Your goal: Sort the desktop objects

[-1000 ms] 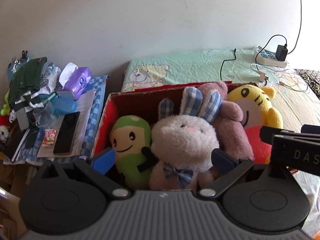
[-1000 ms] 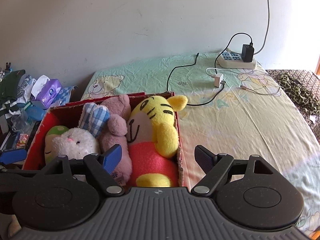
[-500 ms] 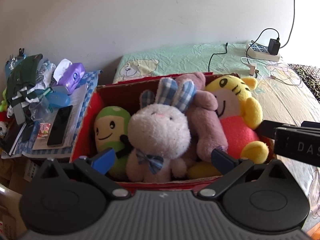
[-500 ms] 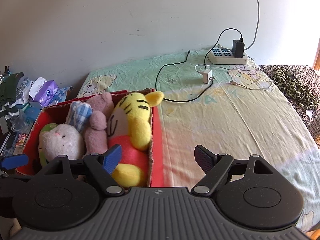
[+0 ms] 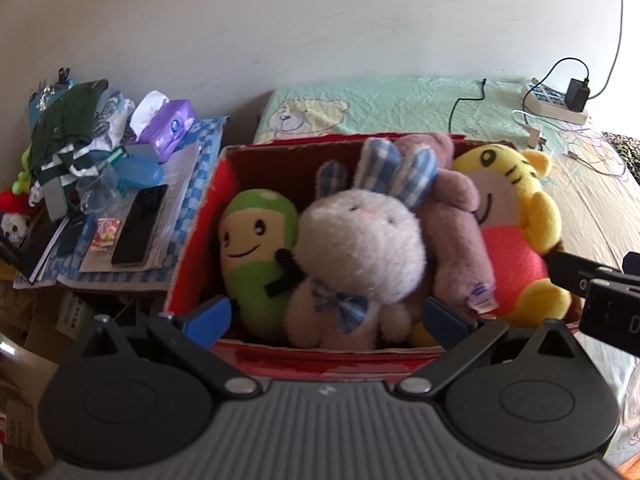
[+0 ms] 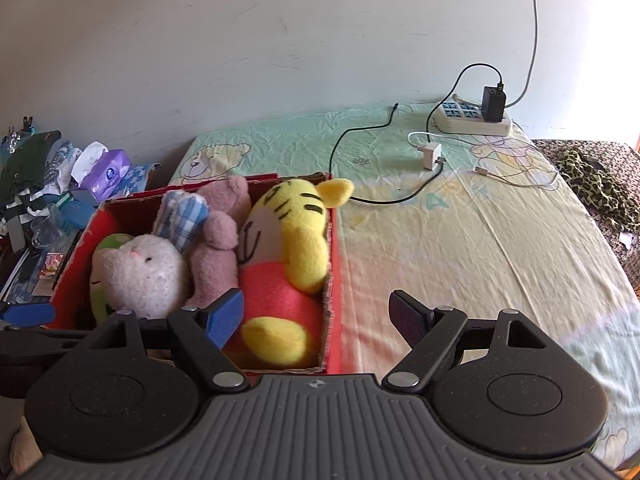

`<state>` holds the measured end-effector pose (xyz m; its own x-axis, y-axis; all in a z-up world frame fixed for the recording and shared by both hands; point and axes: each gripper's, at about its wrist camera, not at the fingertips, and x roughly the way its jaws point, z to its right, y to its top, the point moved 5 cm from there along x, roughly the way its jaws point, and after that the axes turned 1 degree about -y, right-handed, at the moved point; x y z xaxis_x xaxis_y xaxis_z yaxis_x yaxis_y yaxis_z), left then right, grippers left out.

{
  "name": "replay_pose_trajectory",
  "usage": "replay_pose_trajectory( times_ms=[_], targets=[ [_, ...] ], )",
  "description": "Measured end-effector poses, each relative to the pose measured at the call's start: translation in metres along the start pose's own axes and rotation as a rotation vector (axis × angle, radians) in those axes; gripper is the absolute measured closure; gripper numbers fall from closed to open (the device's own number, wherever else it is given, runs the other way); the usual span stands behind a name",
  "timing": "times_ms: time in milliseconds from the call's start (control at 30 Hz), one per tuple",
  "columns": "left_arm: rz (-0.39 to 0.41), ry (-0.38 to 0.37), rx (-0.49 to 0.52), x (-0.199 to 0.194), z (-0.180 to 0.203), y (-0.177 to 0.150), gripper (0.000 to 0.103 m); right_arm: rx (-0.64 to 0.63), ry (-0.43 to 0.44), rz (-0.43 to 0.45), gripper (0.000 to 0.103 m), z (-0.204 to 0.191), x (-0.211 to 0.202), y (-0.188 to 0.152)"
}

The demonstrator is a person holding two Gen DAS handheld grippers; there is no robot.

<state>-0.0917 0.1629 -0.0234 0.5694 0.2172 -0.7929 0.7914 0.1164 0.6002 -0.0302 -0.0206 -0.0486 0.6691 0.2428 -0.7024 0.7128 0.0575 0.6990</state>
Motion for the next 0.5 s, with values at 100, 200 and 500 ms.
replay_pose_trajectory(
  times_ms=[100, 200, 500],
  targets=[
    [-0.002, 0.005, -0.005, 0.000, -0.011, -0.001, 0.001, 0.008, 0.008, -0.001, 0.021, -0.010, 0.001, -0.001],
    [0.000, 0.008, -0.005, 0.000, -0.022, -0.002, 0.001, 0.006, 0.013, 0.002, 0.021, -0.021, 0.002, -0.002],
    [0.019, 0.012, 0.003, 0.003, -0.051, -0.001, 0.001, 0.013, 0.007, 0.009, 0.021, -0.048, 0.003, -0.008]
  ],
)
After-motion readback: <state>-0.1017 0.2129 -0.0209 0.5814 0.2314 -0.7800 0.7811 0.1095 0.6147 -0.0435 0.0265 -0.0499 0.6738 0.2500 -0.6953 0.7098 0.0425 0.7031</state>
